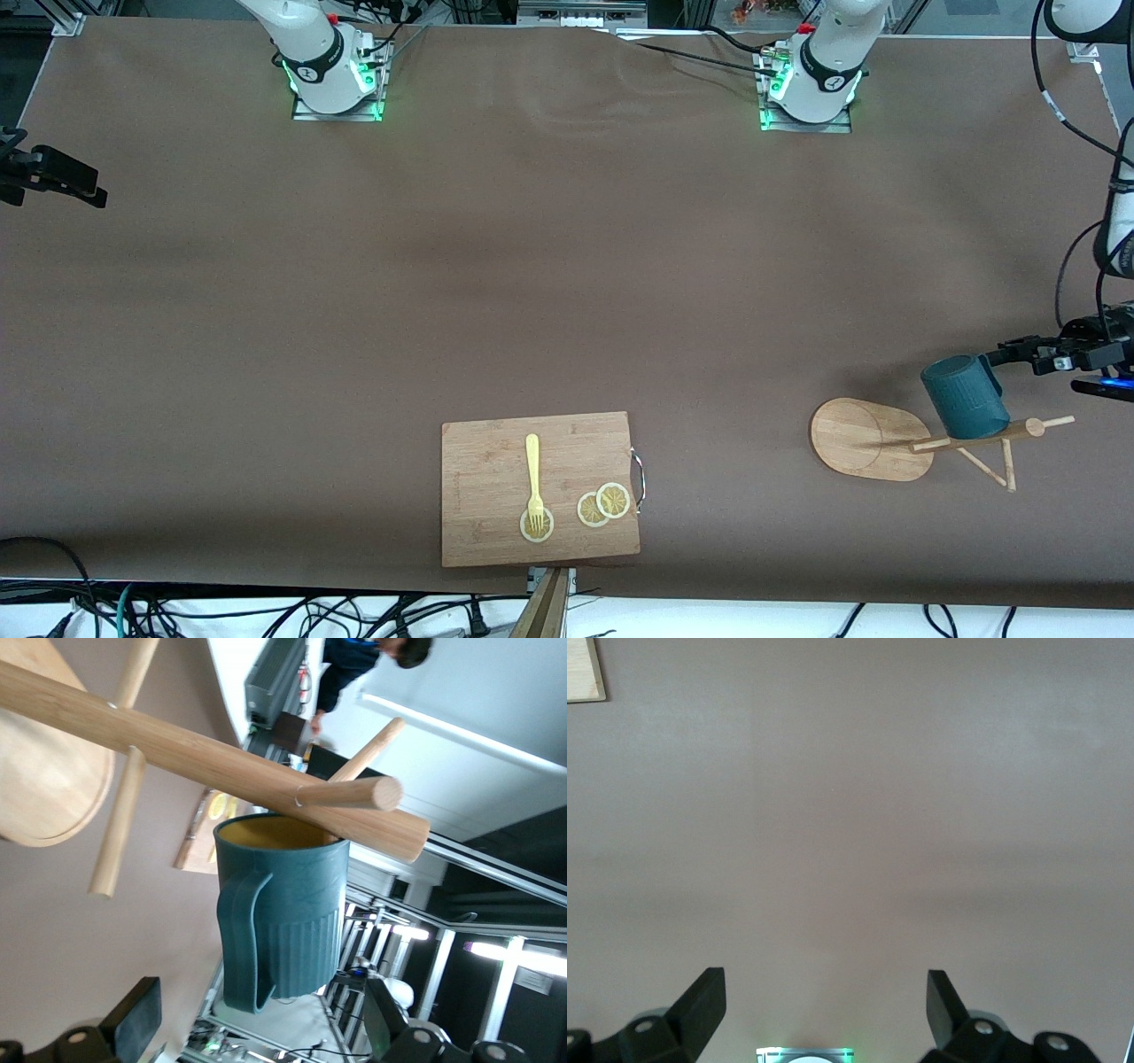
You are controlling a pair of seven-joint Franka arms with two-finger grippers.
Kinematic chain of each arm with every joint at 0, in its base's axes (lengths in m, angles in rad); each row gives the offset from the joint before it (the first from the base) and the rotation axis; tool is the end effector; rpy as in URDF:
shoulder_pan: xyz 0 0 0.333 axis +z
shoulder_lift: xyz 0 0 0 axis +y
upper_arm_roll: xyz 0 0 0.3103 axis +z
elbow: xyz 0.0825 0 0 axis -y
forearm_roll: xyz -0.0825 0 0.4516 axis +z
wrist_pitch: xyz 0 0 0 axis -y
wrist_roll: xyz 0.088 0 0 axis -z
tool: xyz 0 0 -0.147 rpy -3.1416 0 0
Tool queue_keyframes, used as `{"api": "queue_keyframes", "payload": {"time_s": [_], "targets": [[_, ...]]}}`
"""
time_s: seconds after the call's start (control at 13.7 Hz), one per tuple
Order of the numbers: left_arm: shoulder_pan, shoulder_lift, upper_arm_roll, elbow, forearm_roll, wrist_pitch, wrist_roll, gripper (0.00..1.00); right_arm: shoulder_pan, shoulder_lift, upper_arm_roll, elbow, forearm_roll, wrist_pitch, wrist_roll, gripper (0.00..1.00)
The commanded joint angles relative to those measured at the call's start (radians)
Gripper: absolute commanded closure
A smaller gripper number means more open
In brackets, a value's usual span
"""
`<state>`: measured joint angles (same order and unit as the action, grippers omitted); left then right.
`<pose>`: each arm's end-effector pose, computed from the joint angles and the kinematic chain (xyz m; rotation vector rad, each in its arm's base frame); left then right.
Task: Pass cup and hang on rack
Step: 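Hang the mug handle on the rack peg and open the left gripper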
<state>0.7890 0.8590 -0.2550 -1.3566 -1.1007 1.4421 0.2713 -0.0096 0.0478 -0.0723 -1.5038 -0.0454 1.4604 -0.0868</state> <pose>0.6776 0.2795 0.2109 1.6070 0.5093 -0.0991 0.6188 -0.0570 0.5760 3.0972 0.0029 -0.1470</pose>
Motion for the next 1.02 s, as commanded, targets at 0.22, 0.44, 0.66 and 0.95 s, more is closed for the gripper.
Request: {"api": "queue_keyframes", "payload": {"time_s": [0.22, 0.44, 0.66, 0.95], "targets": [[-0.123, -0.135, 0.008, 0.128, 0.405, 0.007, -0.096, 0.0, -0.013, 0.007, 0.011, 0.014, 0.002, -0.002, 0.001, 0.0], [-0.198, -0.254, 0.0, 0.122, 0.641, 0.011, -0.099, 0.0, -0.013, 0.006, 0.011, 0.014, 0.002, 0.0, 0.001, 0.0], [-0.289, -0.331, -0.004, 0.12, 0.854, 0.011, -0.098, 0.0, -0.013, 0.006, 0.011, 0.014, 0.002, 0.0, 0.001, 0.0], [-0.499, -0.402, -0.006, 0.113, 1.114, 0.009, -0.18, 0.0, -0.013, 0.006, 0.011, 0.014, 0.002, -0.002, 0.001, 0.0]]}}
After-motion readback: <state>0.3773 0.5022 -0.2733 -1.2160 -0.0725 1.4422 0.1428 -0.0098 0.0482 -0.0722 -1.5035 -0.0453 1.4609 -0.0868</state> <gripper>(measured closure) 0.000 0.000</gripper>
